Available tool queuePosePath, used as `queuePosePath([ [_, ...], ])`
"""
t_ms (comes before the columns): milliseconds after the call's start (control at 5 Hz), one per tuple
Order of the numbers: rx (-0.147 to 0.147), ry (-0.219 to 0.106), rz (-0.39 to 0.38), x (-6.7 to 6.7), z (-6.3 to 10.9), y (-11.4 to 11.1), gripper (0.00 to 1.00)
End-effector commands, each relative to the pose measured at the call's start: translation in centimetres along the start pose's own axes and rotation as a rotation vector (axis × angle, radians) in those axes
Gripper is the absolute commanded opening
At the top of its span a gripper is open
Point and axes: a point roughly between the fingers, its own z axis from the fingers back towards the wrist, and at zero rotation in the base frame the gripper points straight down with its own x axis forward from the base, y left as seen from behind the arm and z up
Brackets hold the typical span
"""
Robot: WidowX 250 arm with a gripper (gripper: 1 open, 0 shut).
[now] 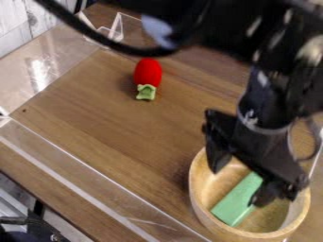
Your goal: Remove the green block from the brown bowl and put it on the table
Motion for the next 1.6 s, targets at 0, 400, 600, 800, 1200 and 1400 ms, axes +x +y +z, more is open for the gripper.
queuePosePath([
  [0, -0.020, -0.032, 0.015, 0.3, -0.2, -0.2, 1.00],
  [400, -0.050, -0.029, 0.021, -0.6, -2.5, 0.1, 1.00],
  [600, -0.065, -0.025, 0.015, -1.1, -4.1, 0.6, 1.00],
  [800, -0.076, -0.019, -0.019, -1.2, -4.8, 0.9, 1.00],
  [1200, -0.067, -0.008, 0.026, -2.0, -4.8, 1.6, 0.00],
  [1400, -0.051, -0.004, 0.099, -2.4, -4.5, 2.0, 0.00],
])
